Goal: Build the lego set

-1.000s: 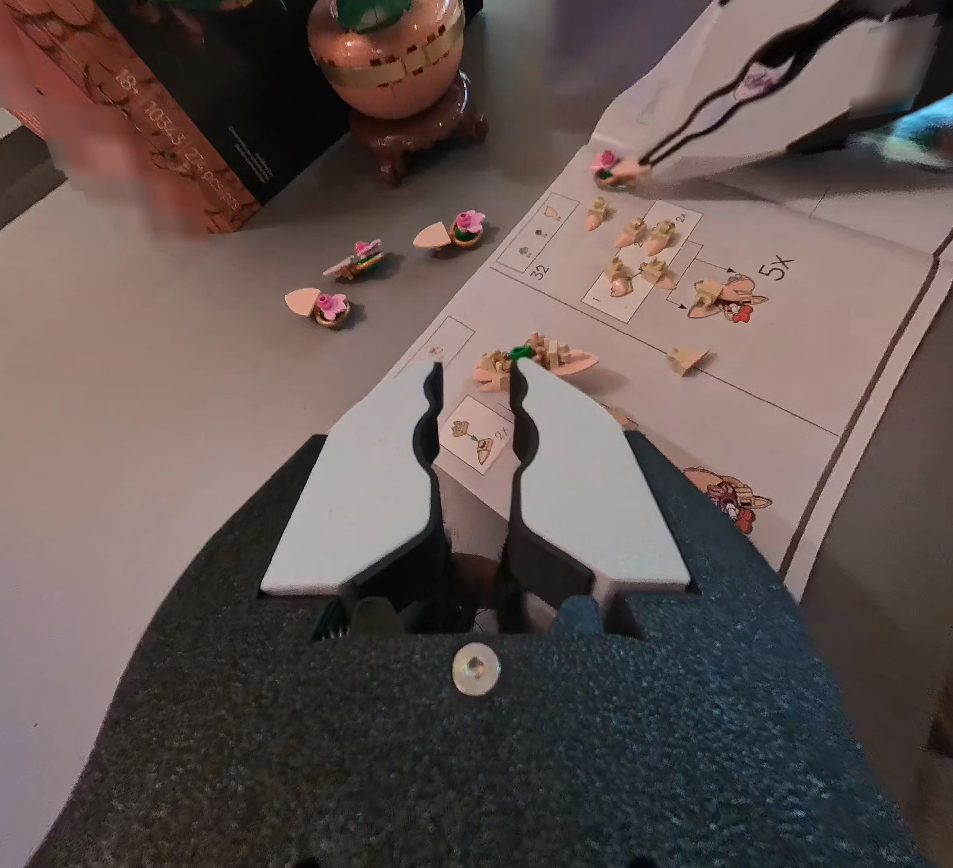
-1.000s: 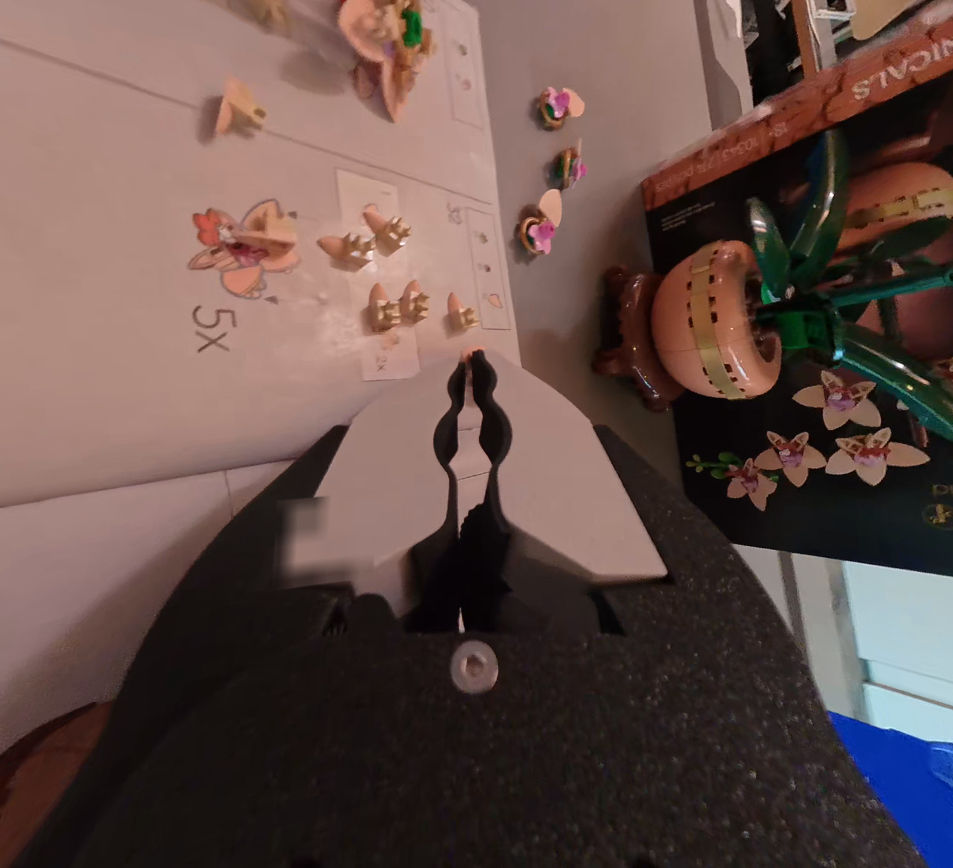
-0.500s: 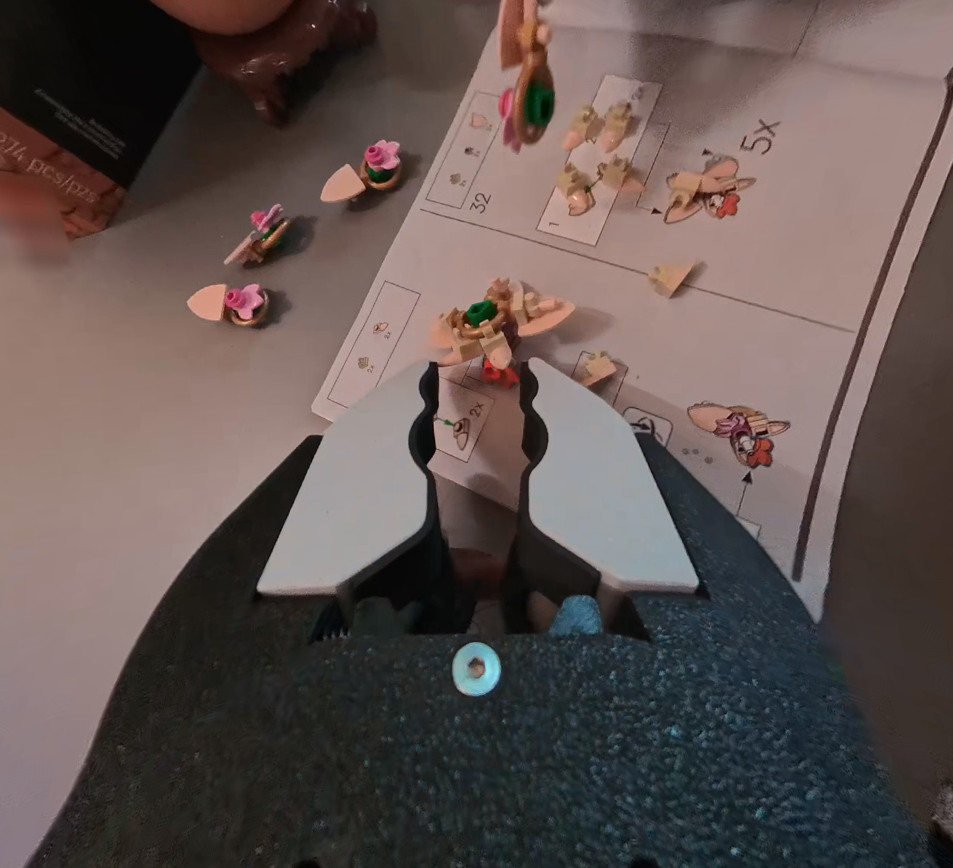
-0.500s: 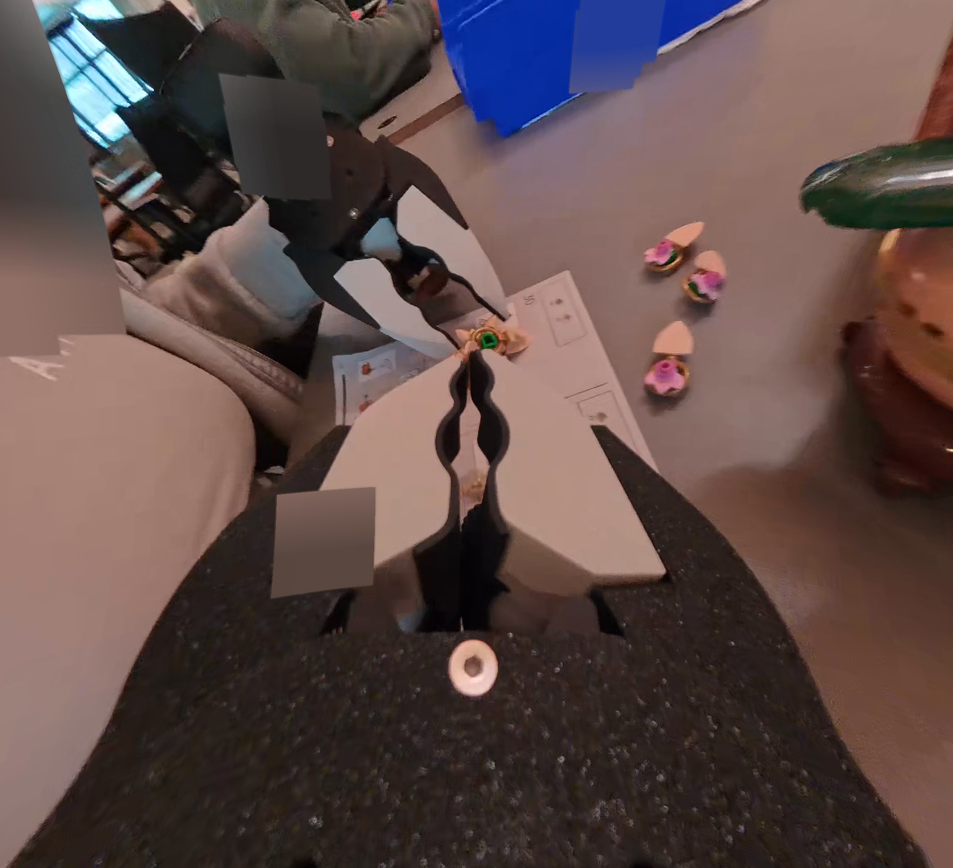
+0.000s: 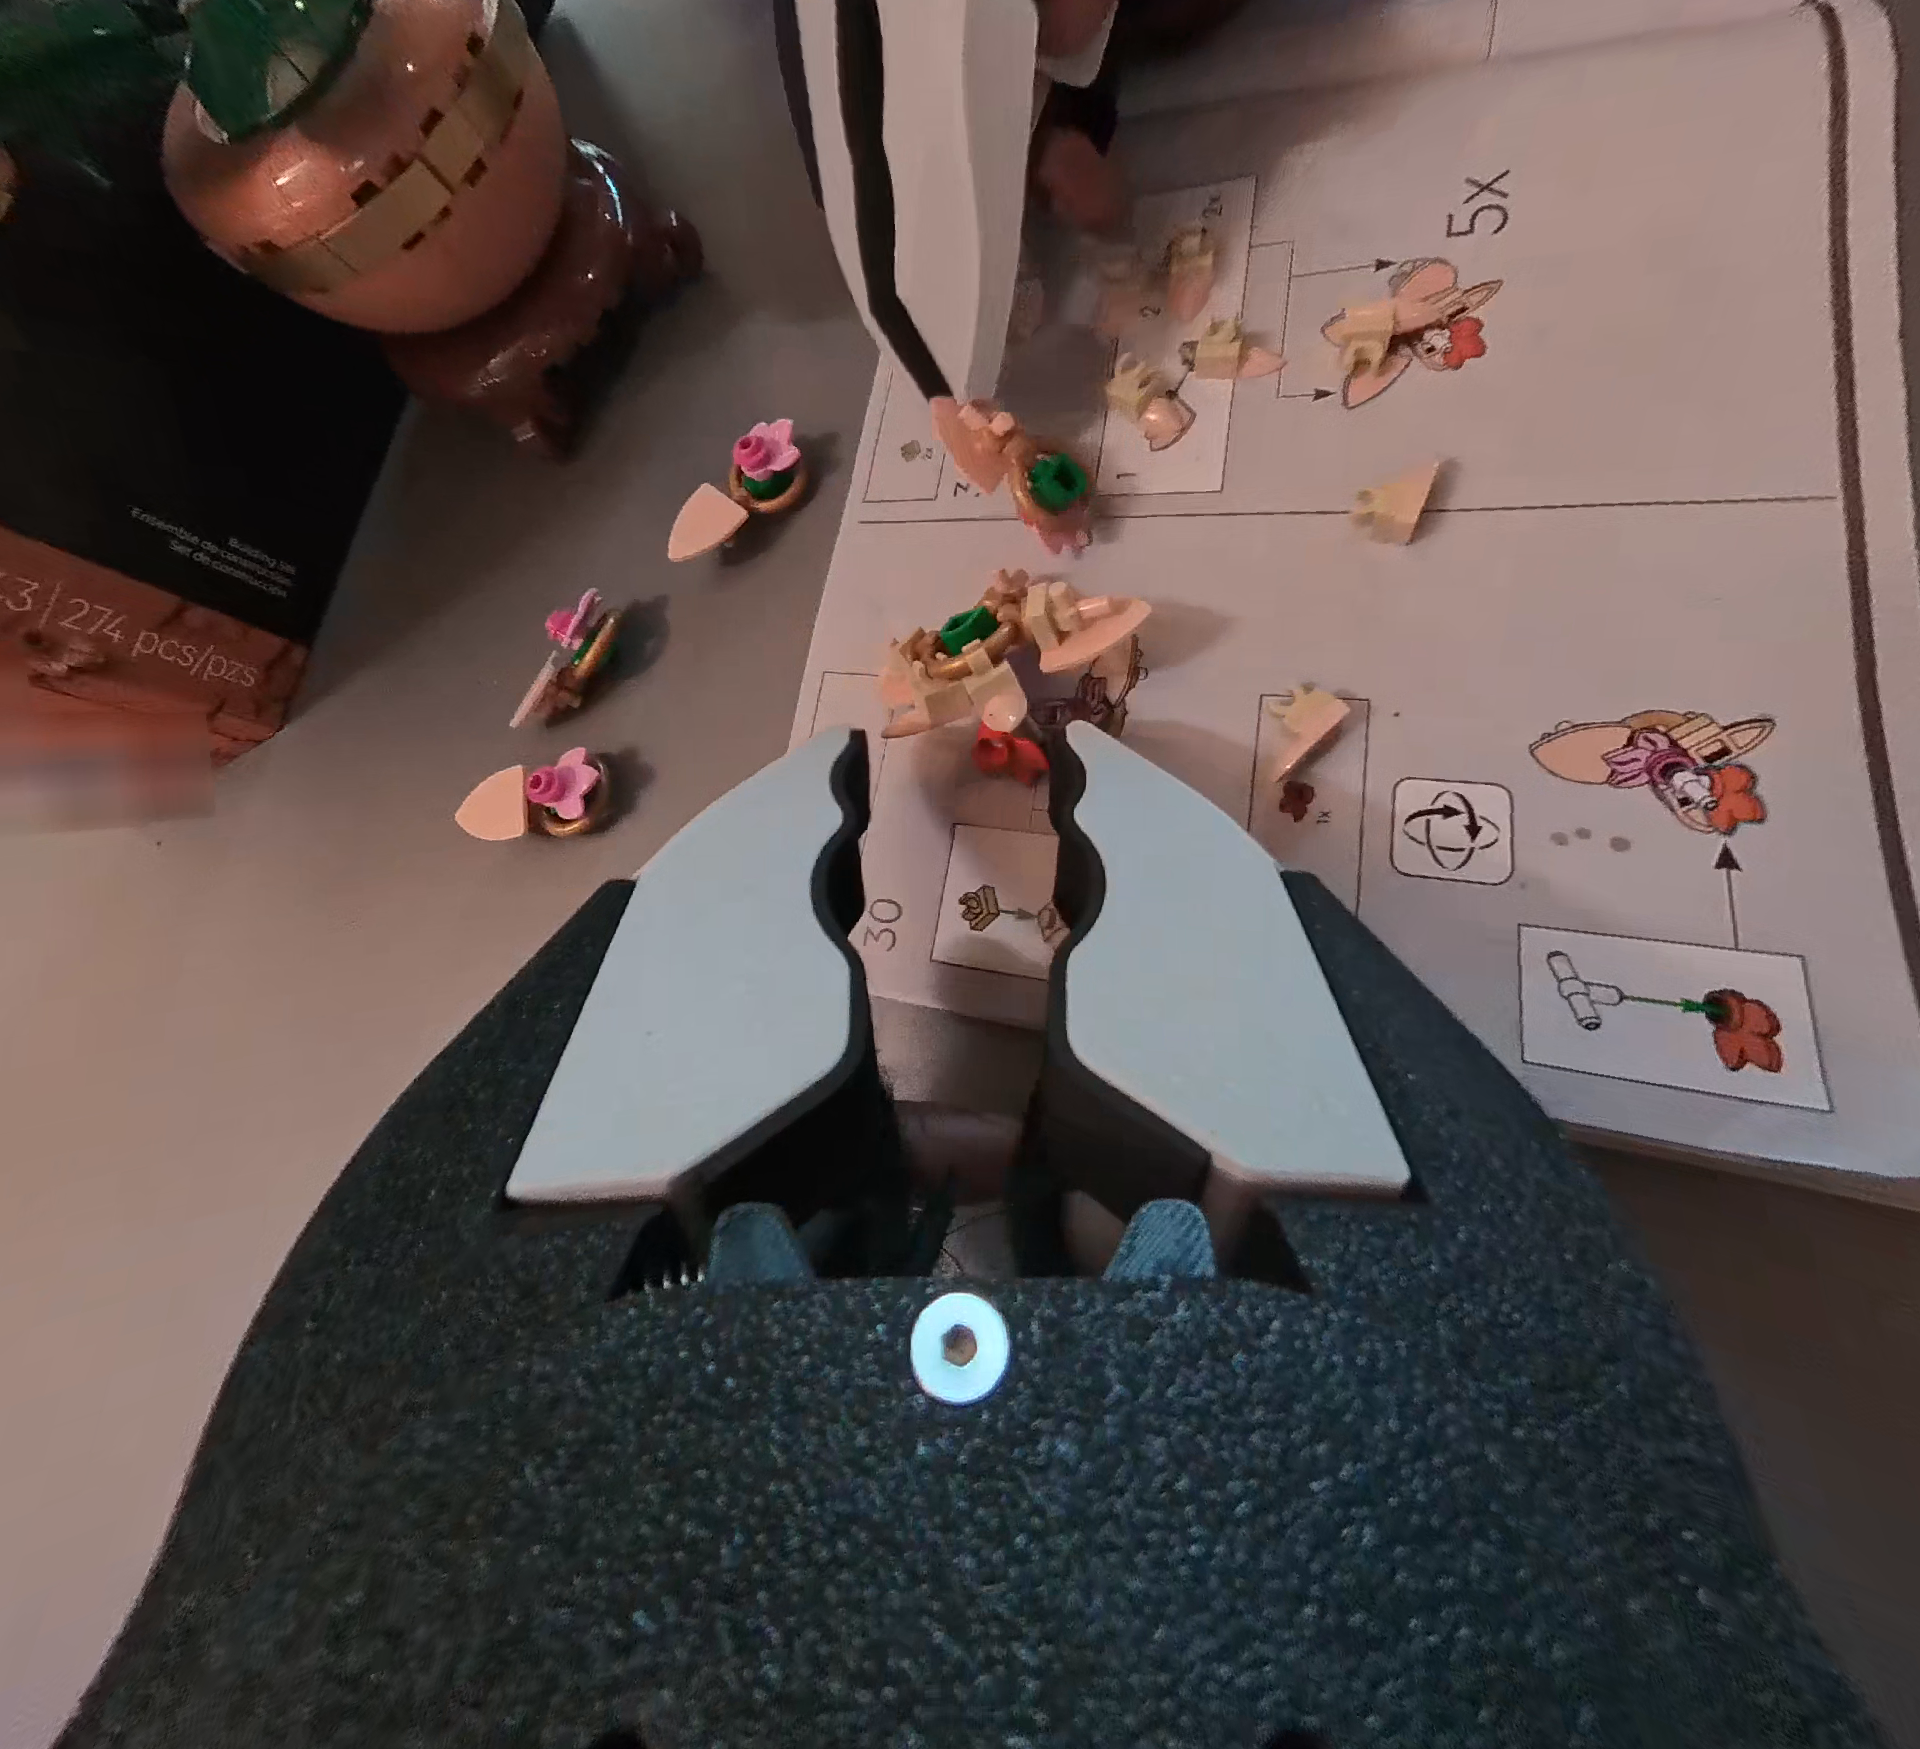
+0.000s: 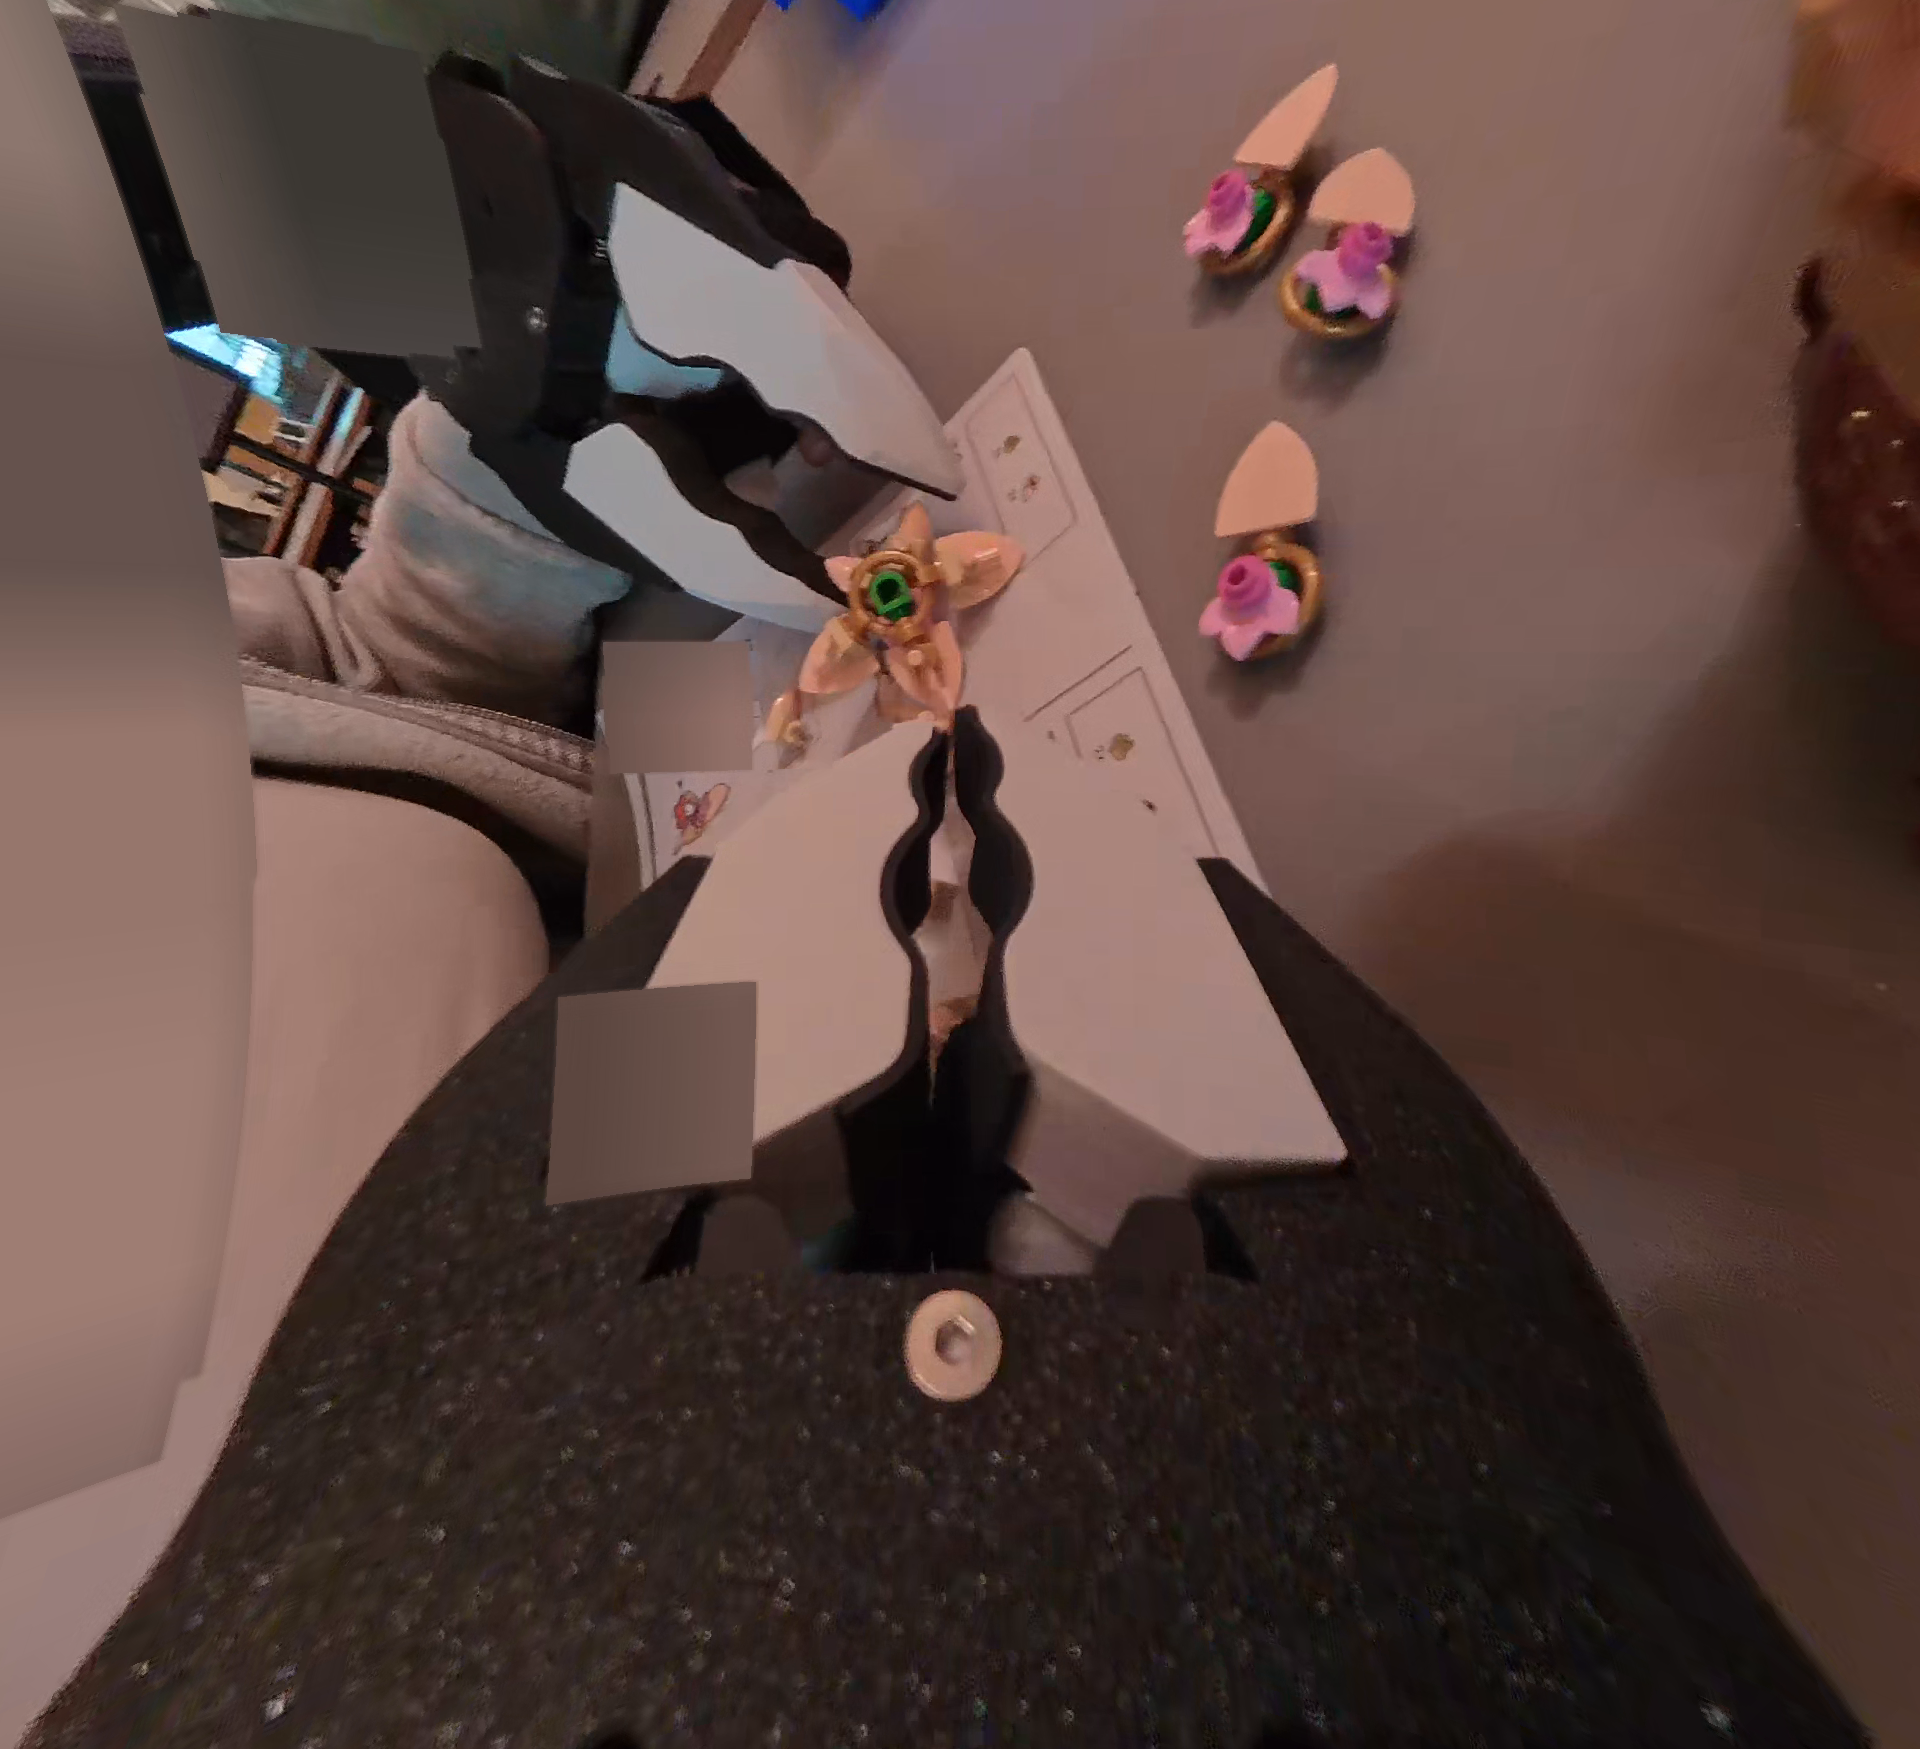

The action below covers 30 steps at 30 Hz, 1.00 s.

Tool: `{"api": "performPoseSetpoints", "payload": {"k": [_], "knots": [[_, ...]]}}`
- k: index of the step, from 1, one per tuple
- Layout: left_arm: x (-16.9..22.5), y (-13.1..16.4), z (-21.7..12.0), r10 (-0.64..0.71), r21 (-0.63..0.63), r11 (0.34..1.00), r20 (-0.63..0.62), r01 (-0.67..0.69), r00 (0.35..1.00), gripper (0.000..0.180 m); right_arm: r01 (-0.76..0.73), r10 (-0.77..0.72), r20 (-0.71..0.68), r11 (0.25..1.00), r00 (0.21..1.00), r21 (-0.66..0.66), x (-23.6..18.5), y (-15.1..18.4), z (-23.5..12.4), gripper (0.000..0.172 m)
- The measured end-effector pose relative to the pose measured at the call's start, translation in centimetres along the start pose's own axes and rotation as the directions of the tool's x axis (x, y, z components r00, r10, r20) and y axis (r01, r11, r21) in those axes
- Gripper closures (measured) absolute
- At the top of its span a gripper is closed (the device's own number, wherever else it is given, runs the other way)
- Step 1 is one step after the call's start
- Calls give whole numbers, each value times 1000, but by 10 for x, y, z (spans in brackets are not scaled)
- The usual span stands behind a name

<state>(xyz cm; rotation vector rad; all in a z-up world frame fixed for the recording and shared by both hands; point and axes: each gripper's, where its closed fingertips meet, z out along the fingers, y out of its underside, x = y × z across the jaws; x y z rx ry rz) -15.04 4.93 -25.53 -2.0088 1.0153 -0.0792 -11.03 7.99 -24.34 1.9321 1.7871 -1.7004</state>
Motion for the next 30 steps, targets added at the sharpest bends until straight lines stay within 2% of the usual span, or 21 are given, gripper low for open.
{"api": "performPoseSetpoints", "payload": {"k": [5, 9, 12, 15, 19, 25, 30], "knots": [[-3, 4, -5, -13, -5, 1000, 47, 13, 999, 144, 38, -39, -79, 999, 996, -19, 8, 0, -2, 166], [-4, -1, -9, -71, 46, 997, 89, 67, 994, 145, 129, -130, -122, 991, 984, -18, 10, -3, -4, 161], [-8, -1, -13, -98, 63, 994, 124, 91, 987, 146, 289, -289, -103, 957, 952, -17, 1, -7, -7, 148], [-7, -3, -15, -125, 89, 989, 96, 117, 987, 145, 486, -486, -106, 874, 868, -19, -5, -9, -9, 128], [3, -4, -15, -124, 96, 988, -1, 124, 992, 147, 593, -603, -124, 798, 788, -112, -1, 3, -6, 128], [7, 2, -9, -128, 32, 991, -34, 130, 991, 150, 585, -595, -113, 804, 796, -110, 0, 2, -7, 143], [5, -2, -13, -144, 78, 986, -41, 147, 989, 156, 580, -601, -105, 795, 792, -177, 5, 8, -1, 142]]}}
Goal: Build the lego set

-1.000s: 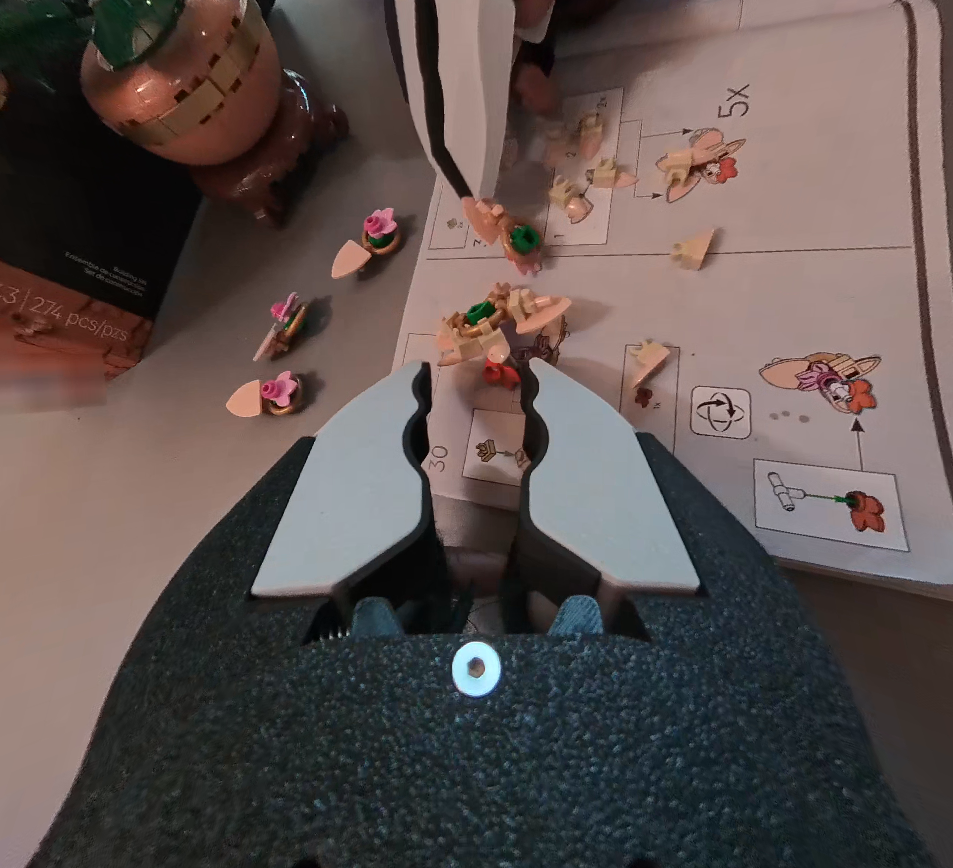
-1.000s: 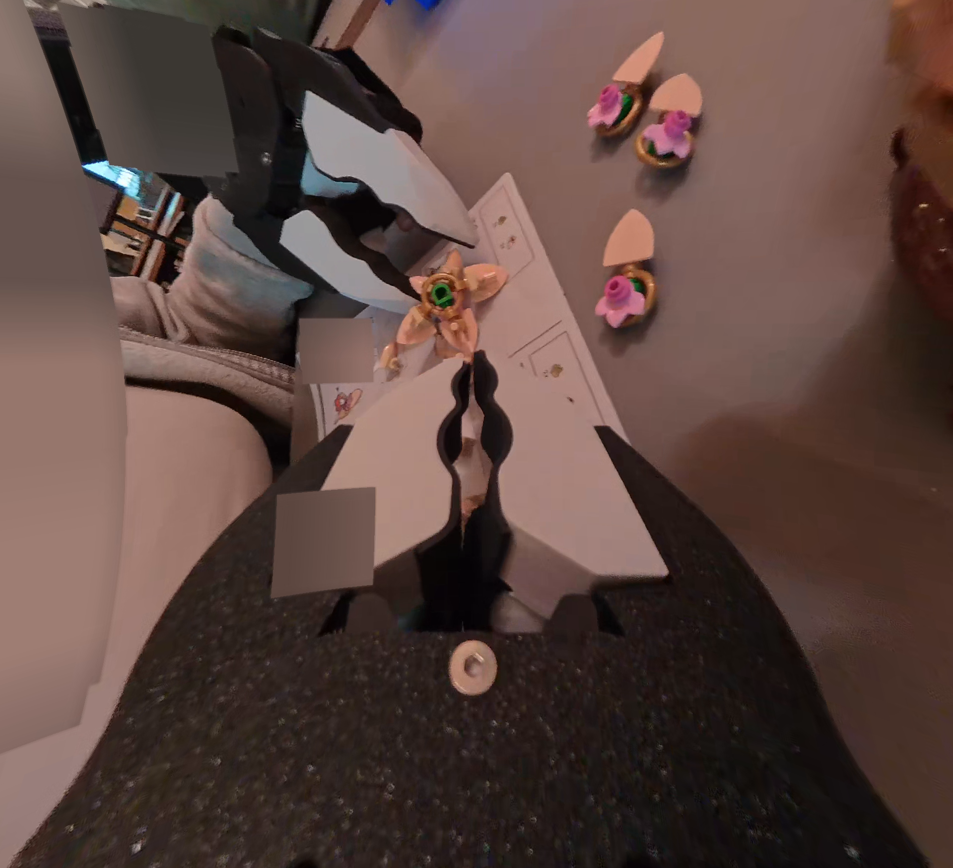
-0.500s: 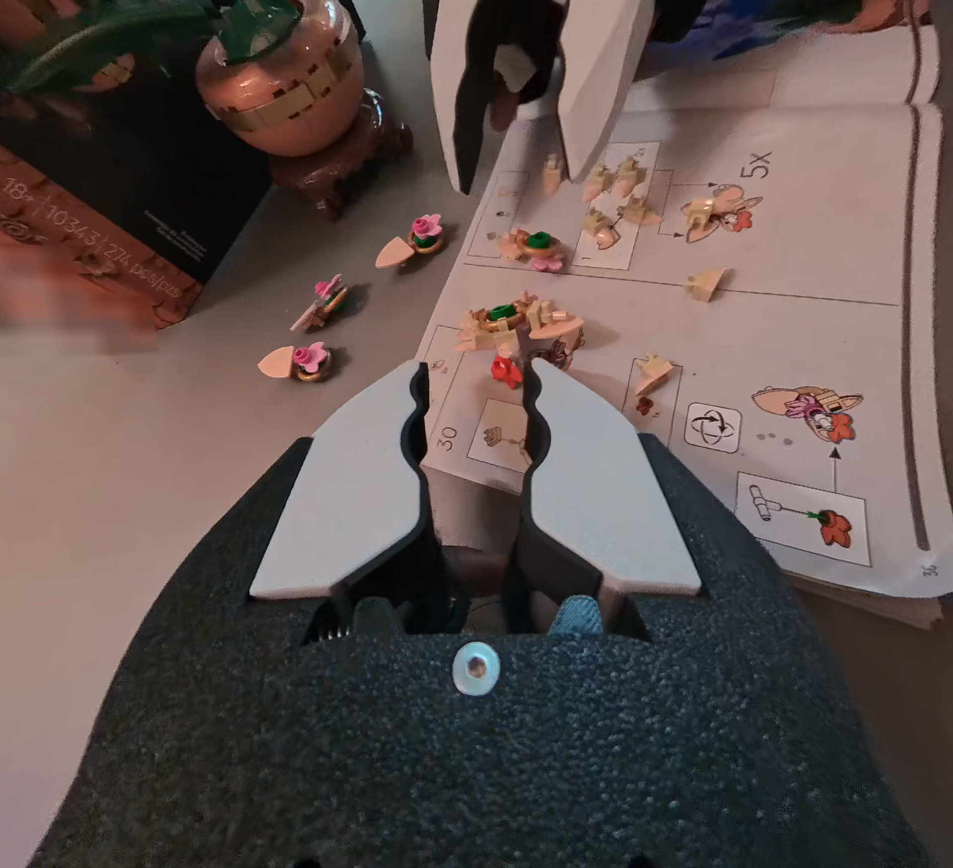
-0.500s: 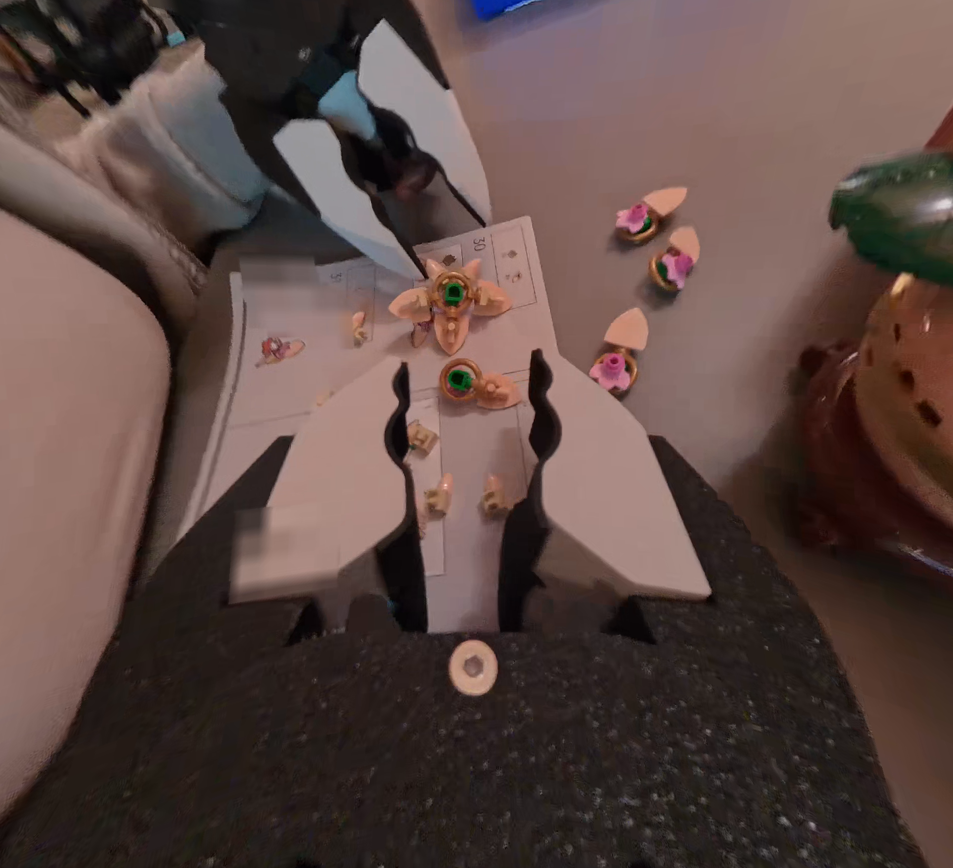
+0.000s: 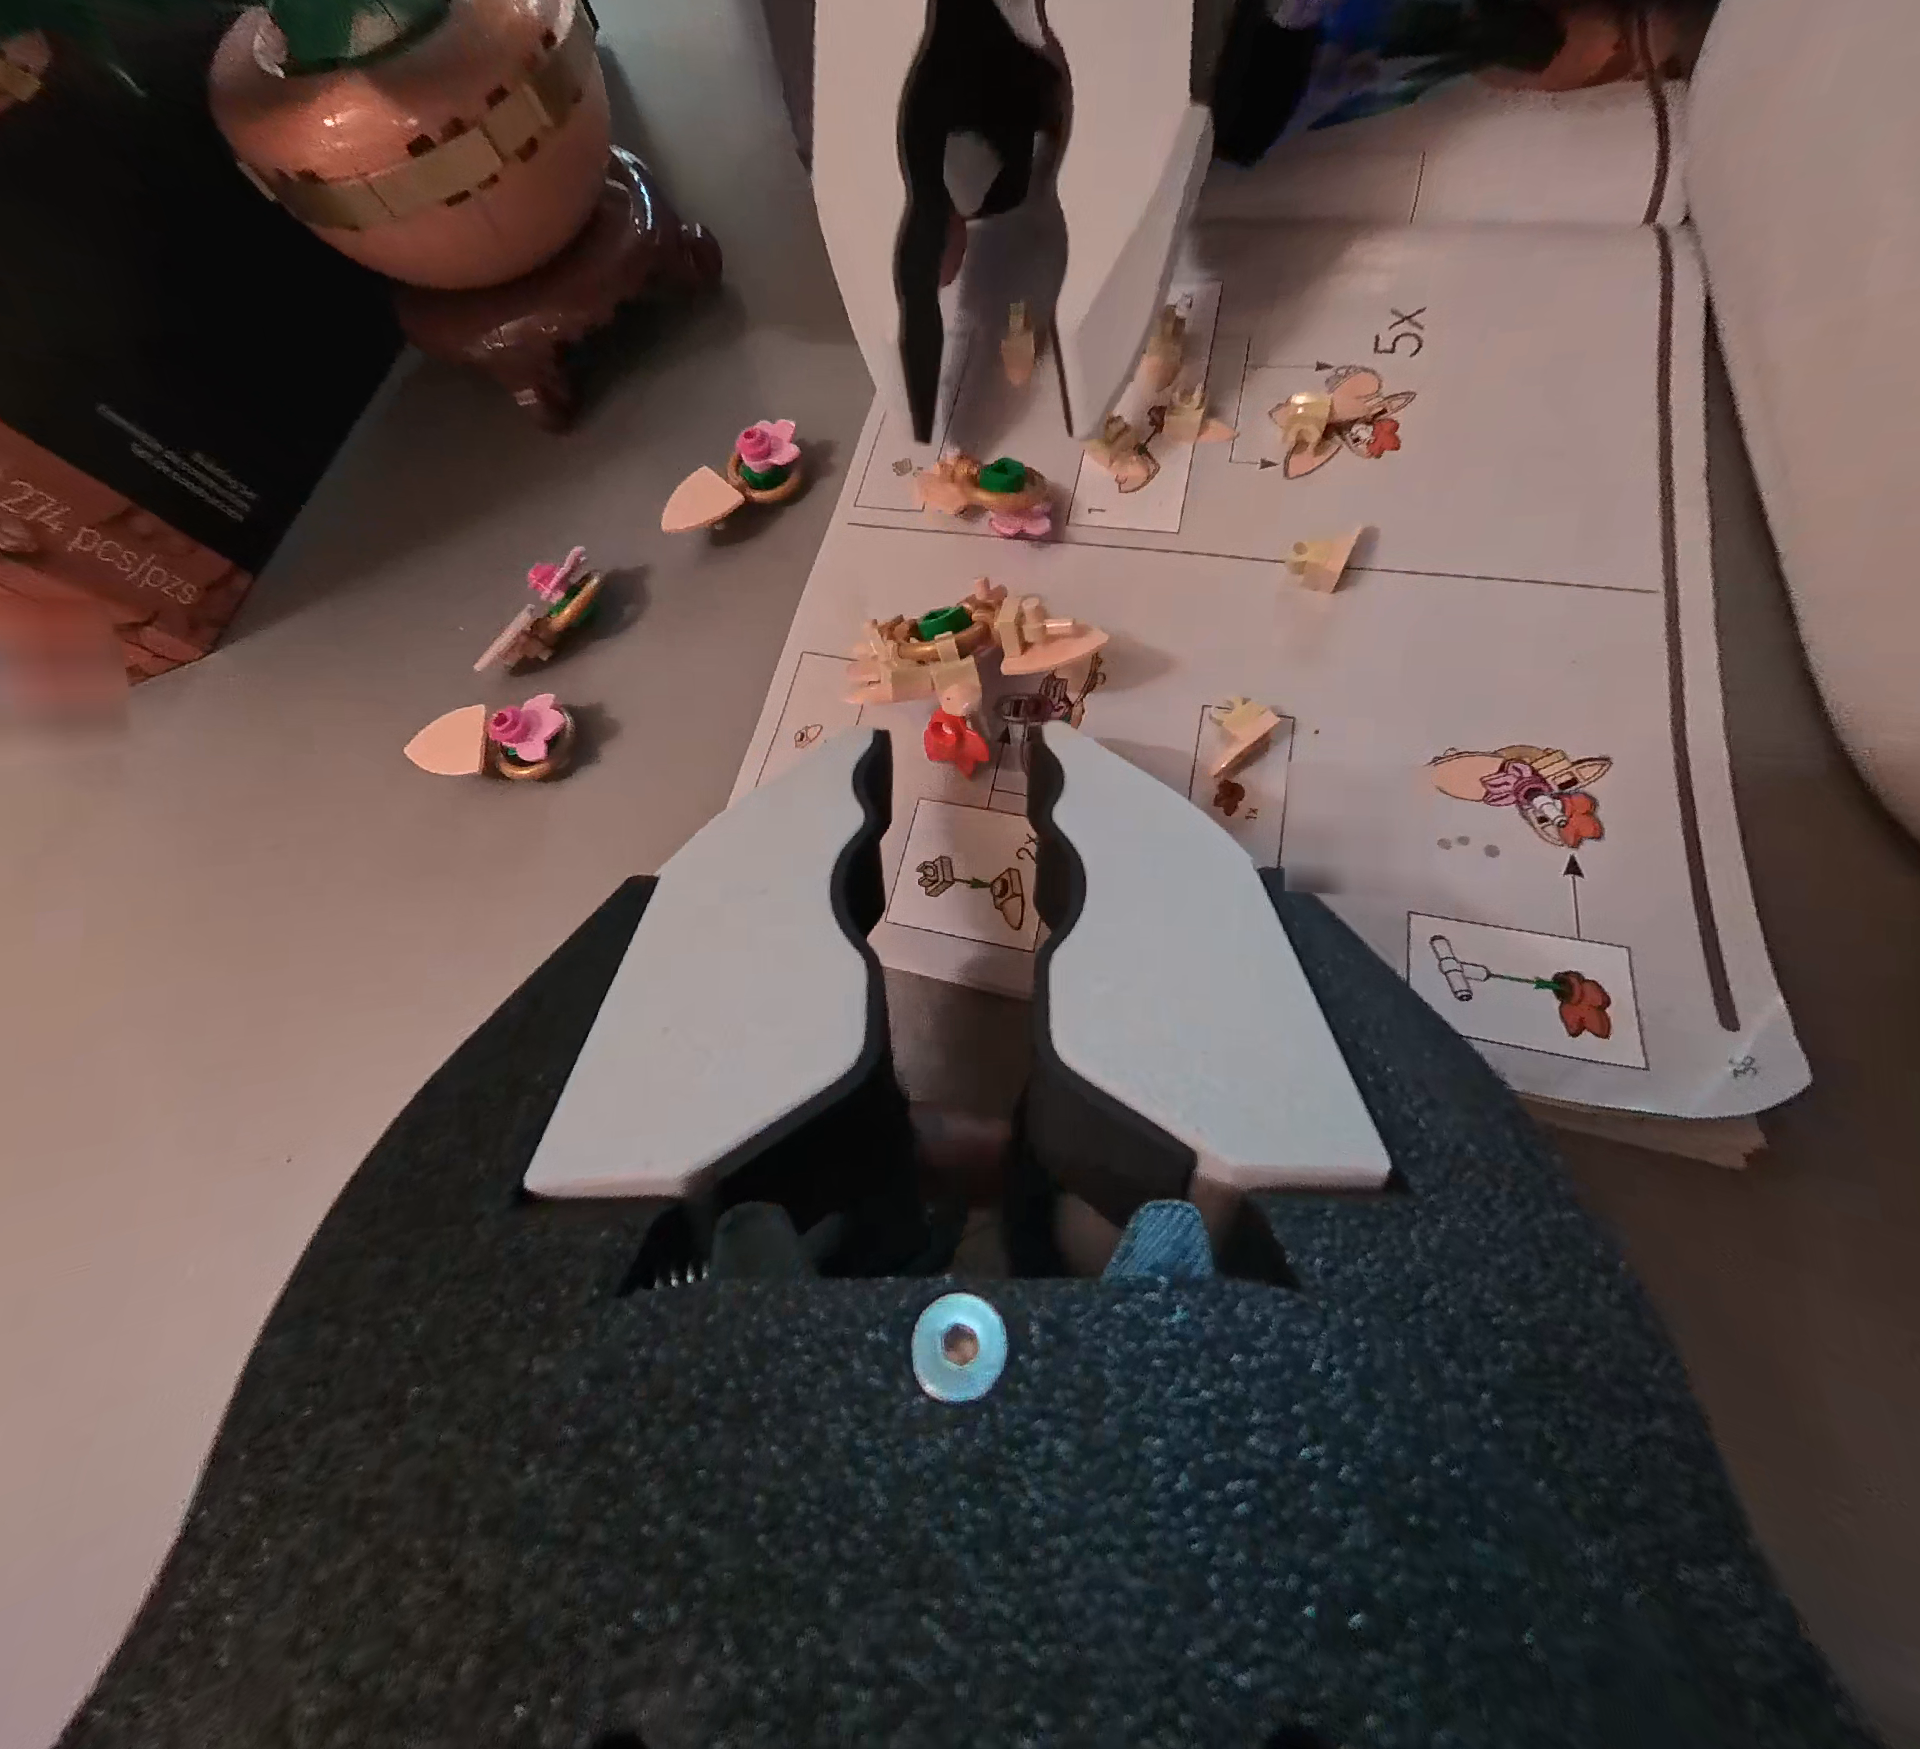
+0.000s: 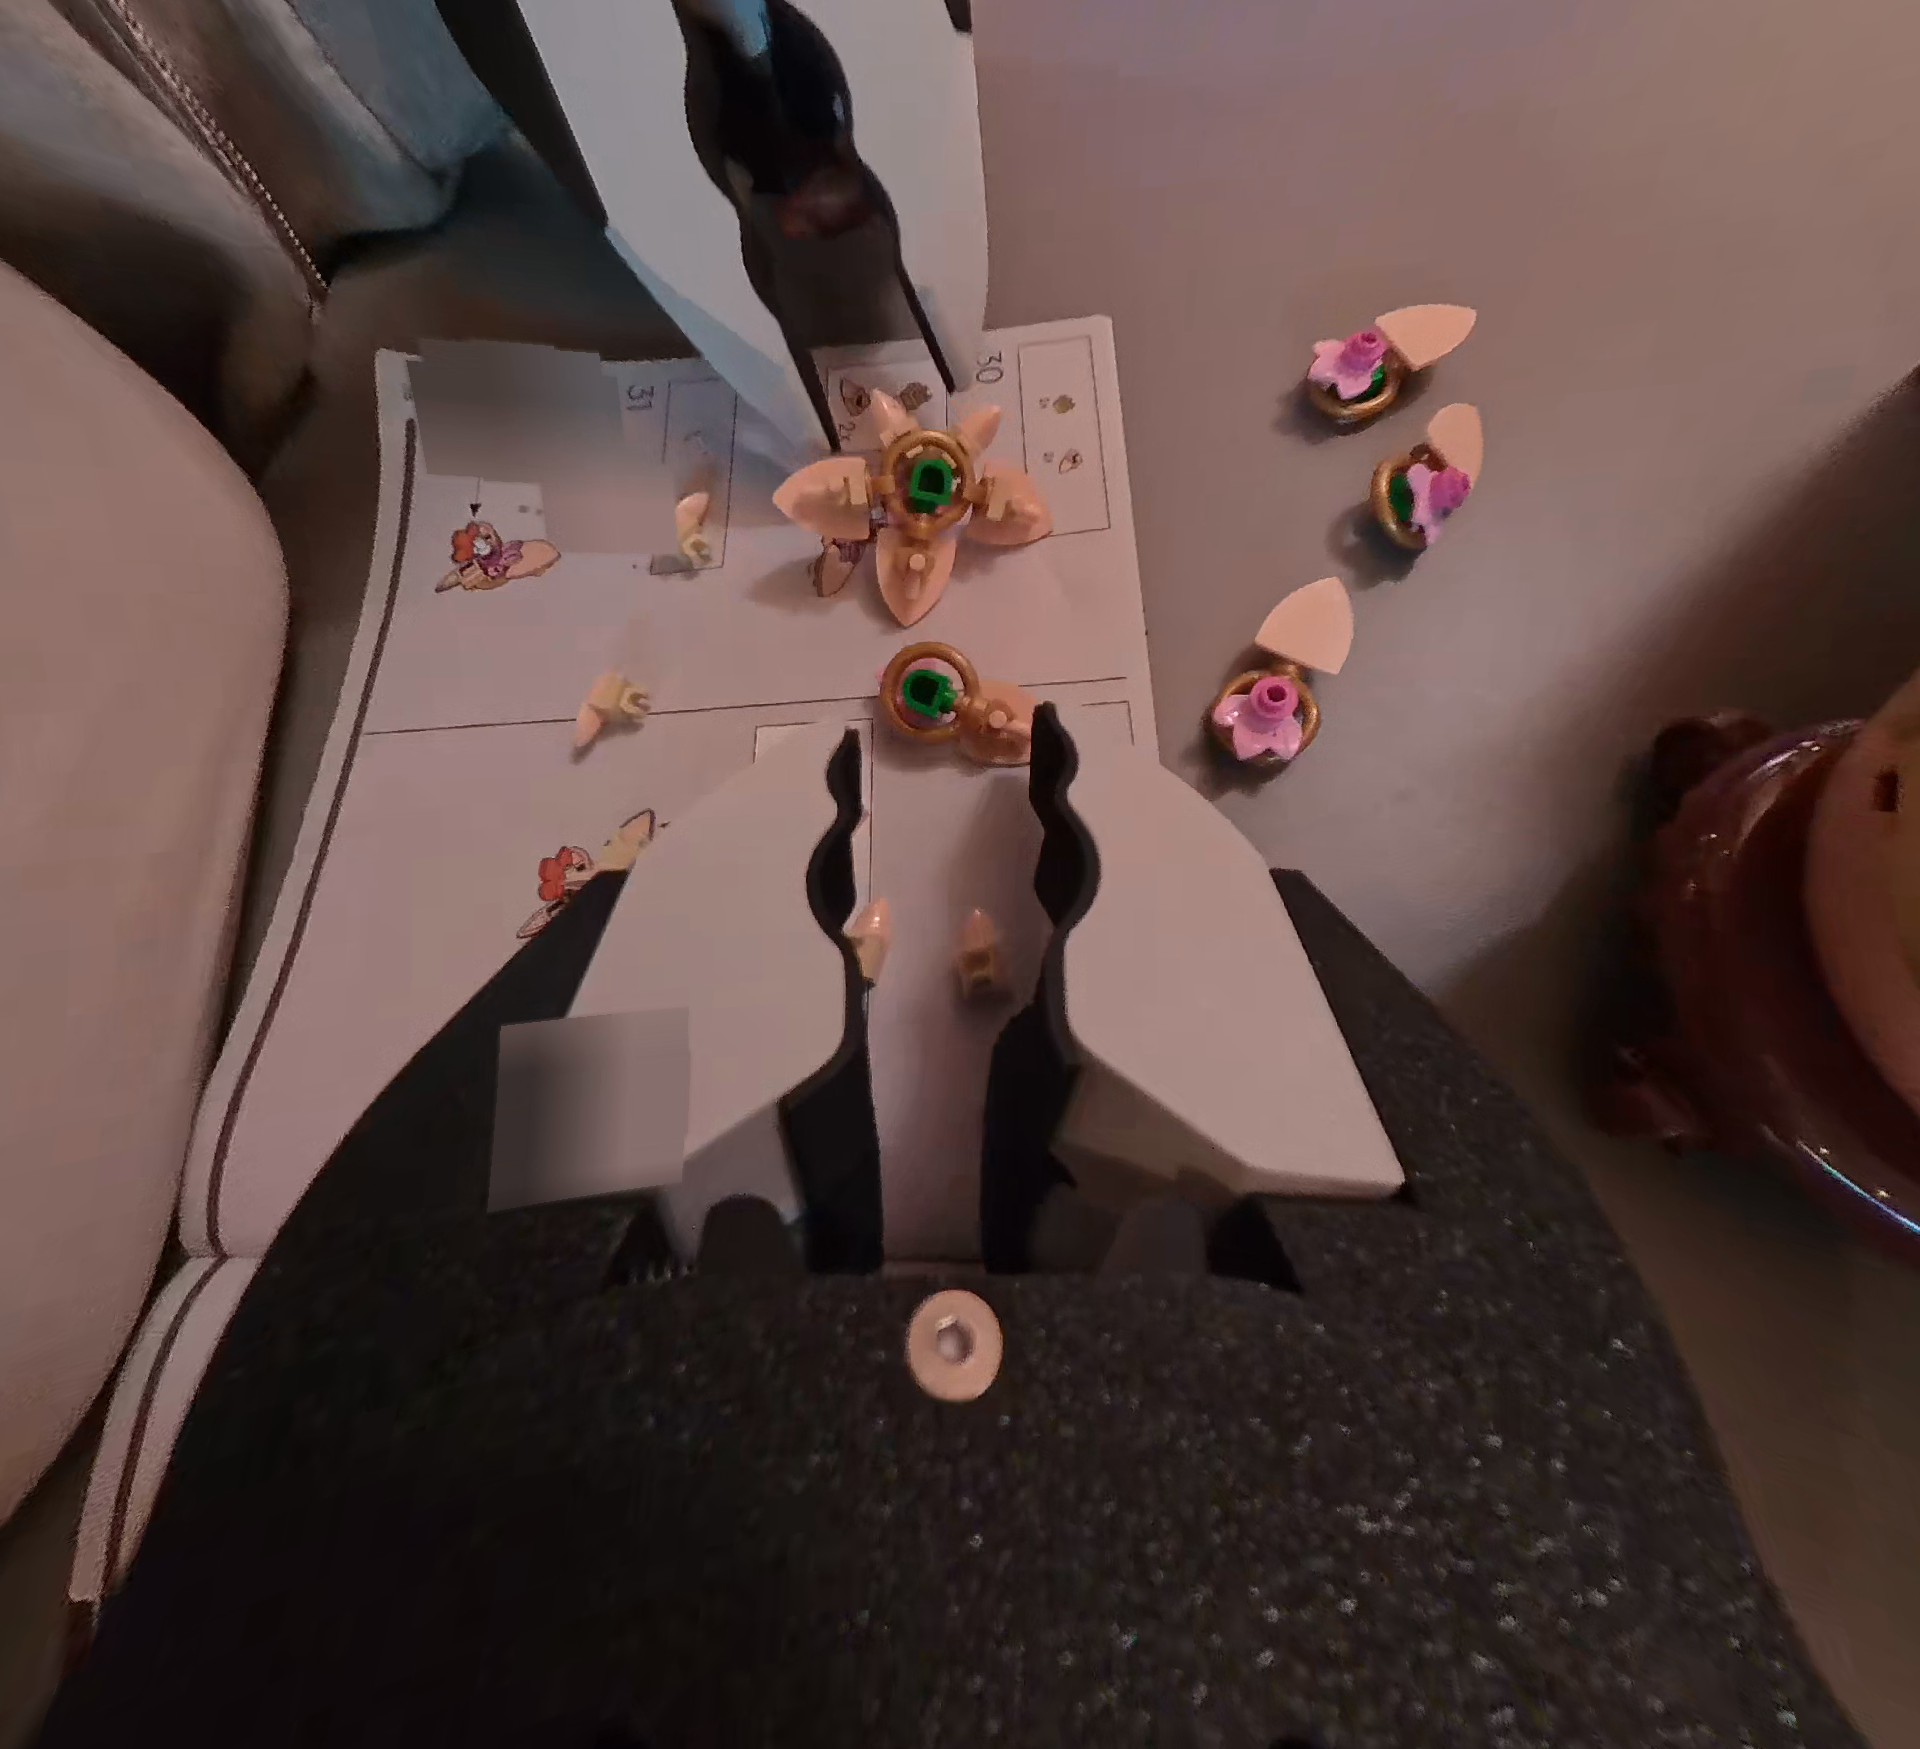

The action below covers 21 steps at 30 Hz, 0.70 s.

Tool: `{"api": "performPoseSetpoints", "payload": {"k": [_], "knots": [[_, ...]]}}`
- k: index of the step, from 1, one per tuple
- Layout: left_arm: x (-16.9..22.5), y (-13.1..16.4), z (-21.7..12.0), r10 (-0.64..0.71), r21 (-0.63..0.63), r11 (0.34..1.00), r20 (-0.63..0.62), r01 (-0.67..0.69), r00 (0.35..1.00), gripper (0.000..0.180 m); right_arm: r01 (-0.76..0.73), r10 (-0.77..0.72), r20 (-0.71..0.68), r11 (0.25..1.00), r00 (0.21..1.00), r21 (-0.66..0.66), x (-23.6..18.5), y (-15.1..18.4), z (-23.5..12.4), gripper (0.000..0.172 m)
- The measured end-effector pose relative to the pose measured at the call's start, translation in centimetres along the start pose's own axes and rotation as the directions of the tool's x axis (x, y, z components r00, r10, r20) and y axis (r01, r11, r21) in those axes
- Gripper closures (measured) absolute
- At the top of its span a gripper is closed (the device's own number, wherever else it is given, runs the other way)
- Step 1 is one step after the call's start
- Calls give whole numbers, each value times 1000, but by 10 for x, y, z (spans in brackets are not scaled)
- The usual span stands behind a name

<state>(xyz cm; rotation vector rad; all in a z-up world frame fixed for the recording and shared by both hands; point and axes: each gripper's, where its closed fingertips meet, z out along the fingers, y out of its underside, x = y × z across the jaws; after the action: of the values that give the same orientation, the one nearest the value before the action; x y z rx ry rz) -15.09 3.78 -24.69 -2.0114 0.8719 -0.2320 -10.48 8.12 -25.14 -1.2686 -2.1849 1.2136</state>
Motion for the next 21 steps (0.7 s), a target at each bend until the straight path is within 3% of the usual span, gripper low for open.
{"api": "performPoseSetpoints", "payload": {"k": [6, 11, 17, 21], "knots": [[-2, -5, -5, -29, 50, 998, -9, 29, 1000, 158, -14, 14, 2, 1000, 1000, -27, 1, 3, 3, 143], [1, -2, -2, -8, 19, 1000, -12, 8, 1000, 158, -47, 47, 5, 999, 999, 6, 4, -1, 0, 145], [5, 3, 2, 34, -27, 999, -22, -34, 999, 158, 51, -51, 16, 997, 999, -52, -3, 1, 11, 130], [6, 4, 3, 40, -28, 999, -18, -41, 999, 158, 72, -75, -31, 993, 997, -89, 0, 4, 15, 139]]}}
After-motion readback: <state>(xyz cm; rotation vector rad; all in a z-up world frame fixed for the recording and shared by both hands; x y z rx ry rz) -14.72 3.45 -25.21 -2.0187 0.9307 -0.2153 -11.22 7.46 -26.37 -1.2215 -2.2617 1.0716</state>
